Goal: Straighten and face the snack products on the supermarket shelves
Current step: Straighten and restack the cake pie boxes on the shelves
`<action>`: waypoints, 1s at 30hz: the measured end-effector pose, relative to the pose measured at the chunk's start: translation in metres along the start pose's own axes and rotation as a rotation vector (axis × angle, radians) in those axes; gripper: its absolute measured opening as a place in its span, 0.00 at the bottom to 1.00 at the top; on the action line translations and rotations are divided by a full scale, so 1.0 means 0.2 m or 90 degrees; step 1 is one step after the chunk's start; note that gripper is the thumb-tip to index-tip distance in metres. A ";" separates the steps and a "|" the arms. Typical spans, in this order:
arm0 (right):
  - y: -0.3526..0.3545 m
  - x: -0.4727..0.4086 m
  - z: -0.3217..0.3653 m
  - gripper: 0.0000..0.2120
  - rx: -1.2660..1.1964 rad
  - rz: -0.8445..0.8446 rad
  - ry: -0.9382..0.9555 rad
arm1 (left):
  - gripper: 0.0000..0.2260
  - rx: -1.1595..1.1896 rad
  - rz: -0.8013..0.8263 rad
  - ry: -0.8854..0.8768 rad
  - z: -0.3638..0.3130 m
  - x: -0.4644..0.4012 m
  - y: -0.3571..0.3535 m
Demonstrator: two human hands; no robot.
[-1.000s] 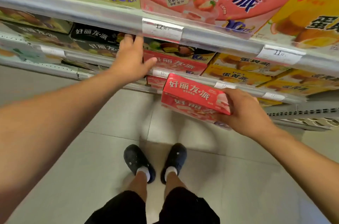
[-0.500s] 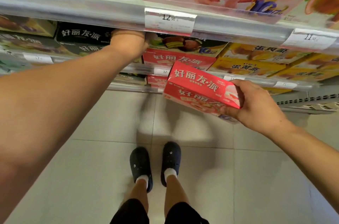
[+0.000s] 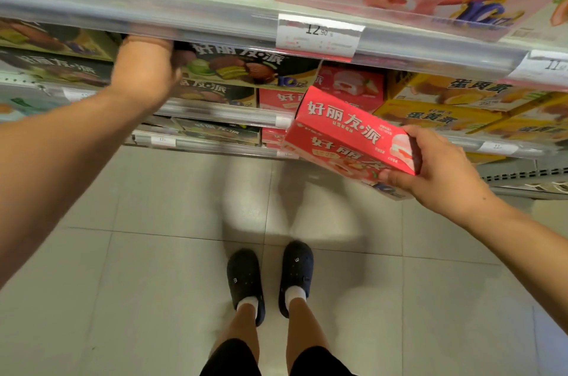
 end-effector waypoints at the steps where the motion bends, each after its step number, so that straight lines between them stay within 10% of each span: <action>1: 0.01 -0.01 0.01 0.31 -0.004 -0.002 -0.001 | 0.11 -0.012 -0.006 0.005 0.06 -0.02 0.02; 12: -0.01 -0.10 0.13 0.33 0.021 -0.006 0.009 | 0.16 -0.184 -0.134 -0.188 -0.17 0.12 0.03; 30: 0.11 -0.42 0.29 0.15 0.310 -0.106 0.053 | 0.11 -0.213 -0.108 -0.107 -0.03 -0.06 0.01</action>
Point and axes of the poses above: each hand's wrist, its own x-axis away from the middle knuckle, its own y-axis out of the back of the hand, z = x × y, the point moved 6 cm from there along -x, towards the middle knuckle, and after that the axes turned 12 degrees about y, right-handed, at the moved point
